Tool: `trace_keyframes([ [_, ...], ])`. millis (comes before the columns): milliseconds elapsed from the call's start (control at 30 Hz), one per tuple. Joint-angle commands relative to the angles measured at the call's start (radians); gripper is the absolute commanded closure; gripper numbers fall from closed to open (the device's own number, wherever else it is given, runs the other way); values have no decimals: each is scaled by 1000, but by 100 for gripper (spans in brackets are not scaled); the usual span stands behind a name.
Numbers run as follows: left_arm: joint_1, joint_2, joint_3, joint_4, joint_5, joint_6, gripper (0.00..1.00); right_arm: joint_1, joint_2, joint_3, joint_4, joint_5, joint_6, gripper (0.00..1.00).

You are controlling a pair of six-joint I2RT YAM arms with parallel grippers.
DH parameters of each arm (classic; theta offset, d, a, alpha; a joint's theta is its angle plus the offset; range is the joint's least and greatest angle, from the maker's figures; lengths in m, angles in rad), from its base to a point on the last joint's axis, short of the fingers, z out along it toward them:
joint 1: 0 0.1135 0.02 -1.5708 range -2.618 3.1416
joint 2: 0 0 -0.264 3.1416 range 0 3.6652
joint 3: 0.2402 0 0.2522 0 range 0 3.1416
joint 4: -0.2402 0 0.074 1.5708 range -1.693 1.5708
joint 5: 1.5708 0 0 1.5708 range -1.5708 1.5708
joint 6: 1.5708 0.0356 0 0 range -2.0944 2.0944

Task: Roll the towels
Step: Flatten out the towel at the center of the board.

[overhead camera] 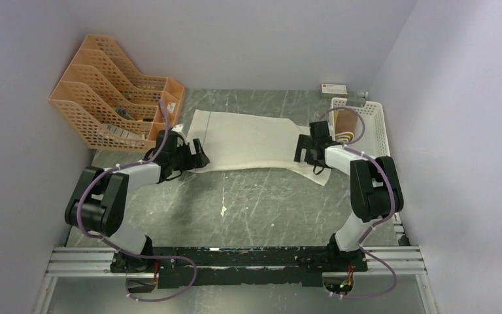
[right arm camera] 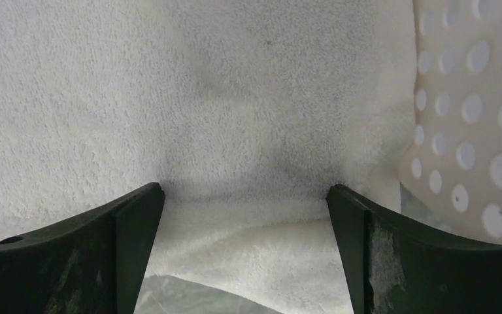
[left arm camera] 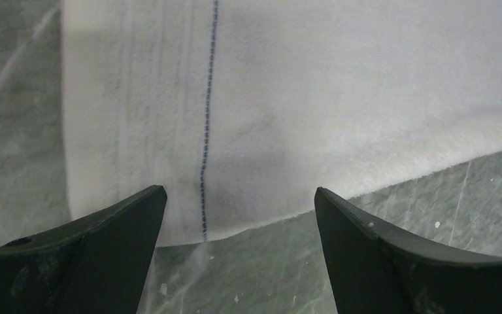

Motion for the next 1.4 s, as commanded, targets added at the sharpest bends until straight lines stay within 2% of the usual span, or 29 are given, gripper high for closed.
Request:
trace_keyframes([
  [0, -3, -38, 18, -66, -37, 17, 3, -60, -54, -34, -113, 34, 41, 0],
  [133, -3, -72, 110, -118, -45, 58, 3, -106, -96, -11, -110, 37, 29, 0],
  [300, -3, -134, 175, -78, -4, 105, 3, -112, -105, -12, -39, -16, 43, 0],
  [367, 1, -136, 237, -107, 1, 141, 3, -103, -102, 67, -88, -55, 51, 0],
  [400, 2, -134, 261, -125, 4, 153, 4, -84, -115, 117, -96, -55, 56, 0],
  [500, 3, -114, 241, -13, 78, 125, 3, 43, -196, 81, -57, 49, 65, 0],
  [600, 2, -64, 336, -175, 73, 190, 3, 132, -256, 26, -106, 142, 44, 0],
  [733, 1, -110, 239, -91, 43, 154, 3, 149, -384, -121, -131, 114, 107, 0],
  [833, 1, -74, 192, -79, 5, 137, 3, 147, -449, -203, -142, 109, 134, 0],
  [933, 1, -22, 143, -15, 16, 95, 4, 145, -406, -208, -172, 107, 159, 0],
  [1033, 1, -17, 80, 76, 13, 17, 3, 132, -385, -220, -128, 96, 158, 0],
  [1367, 5, 28, 45, 167, -86, 57, 3, -74, -333, -266, 4, -100, 117, 1],
])
